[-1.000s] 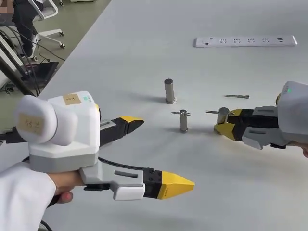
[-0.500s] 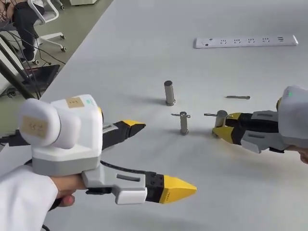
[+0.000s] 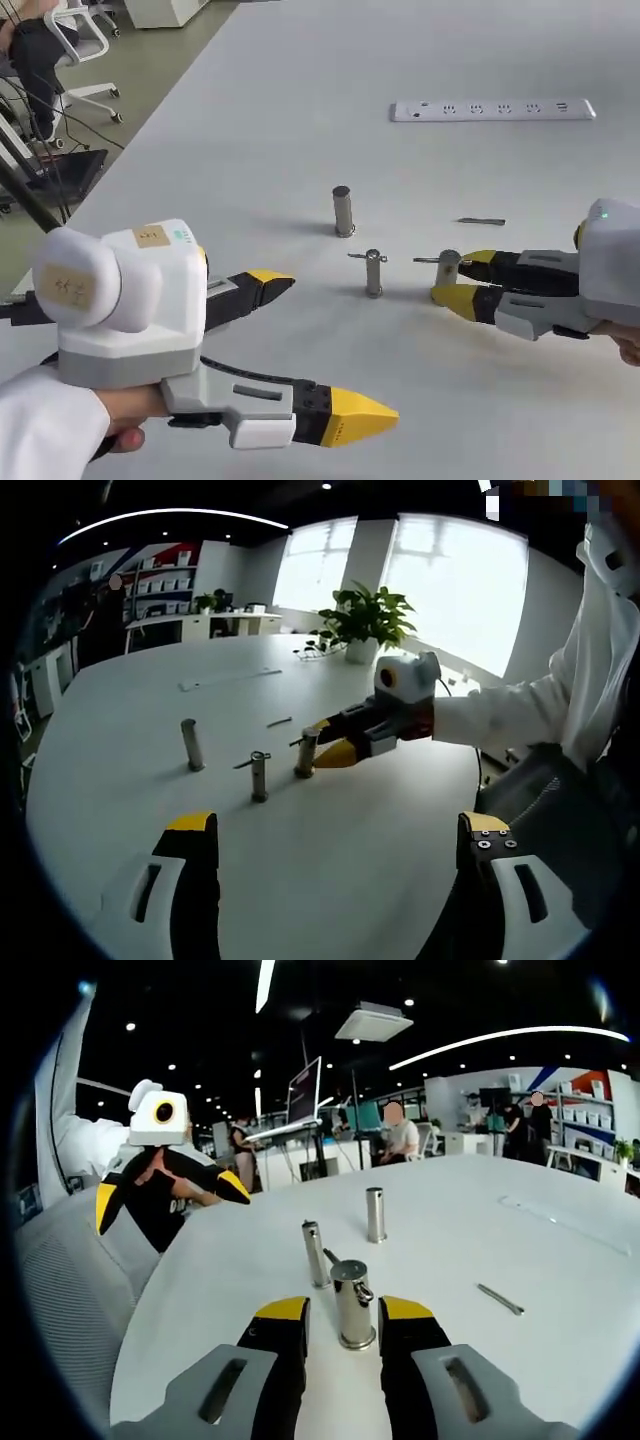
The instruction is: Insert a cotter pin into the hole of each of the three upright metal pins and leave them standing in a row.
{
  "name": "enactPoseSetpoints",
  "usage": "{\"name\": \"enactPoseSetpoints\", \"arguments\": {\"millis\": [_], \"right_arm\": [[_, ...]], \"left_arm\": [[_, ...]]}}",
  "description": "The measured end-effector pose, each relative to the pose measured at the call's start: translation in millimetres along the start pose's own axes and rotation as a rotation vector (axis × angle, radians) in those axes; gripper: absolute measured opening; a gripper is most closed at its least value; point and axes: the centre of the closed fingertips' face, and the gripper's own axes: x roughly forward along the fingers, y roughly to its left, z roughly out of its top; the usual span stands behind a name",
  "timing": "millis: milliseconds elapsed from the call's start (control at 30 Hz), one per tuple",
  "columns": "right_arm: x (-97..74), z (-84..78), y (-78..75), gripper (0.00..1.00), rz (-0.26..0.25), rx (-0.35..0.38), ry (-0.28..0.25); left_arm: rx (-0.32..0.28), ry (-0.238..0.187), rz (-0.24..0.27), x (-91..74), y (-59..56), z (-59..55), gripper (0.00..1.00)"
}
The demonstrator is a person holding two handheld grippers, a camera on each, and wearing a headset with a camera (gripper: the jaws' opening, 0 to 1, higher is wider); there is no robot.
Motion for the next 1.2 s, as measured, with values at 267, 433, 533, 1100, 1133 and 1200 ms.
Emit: {"name": "enactPoseSetpoints", "arguments": {"millis": [267,433,533,1100,1133,1200], "right_arm": [[-23.1,11.2,11.8,0.42,-0.036,0.016,-0.013],[-40.2,23.0,17.4,0.60,-0.065,0.066,-0.050],[-51.1,28.7,16.2,0.66,-0.101,0.098,-0.069],[-97.4,15.3,28.0,0.94,-0.242,0.169,-0.033],[-98.3,14.6,27.7,0.95,-0.246,0.174,-0.032],[-101.0,13.6,28.8,0.98,-0.248,0.185,-0.030]], "left_arm": [[0.008,-0.015,-0.019,-3.7,1.2,-0.8,0.99],[0.013,-0.013,-0.031,-4.2,1.7,-7.0,0.99],[0.010,-0.017,-0.037,-4.1,1.4,-10.6,0.99],[-0.013,-0.071,-0.082,-9.0,-0.5,-10.9,0.99],[-0.013,-0.070,-0.084,-9.1,-0.5,-11.4,0.99],[-0.014,-0.065,-0.088,-9.1,0.3,-13.8,0.99]]}}
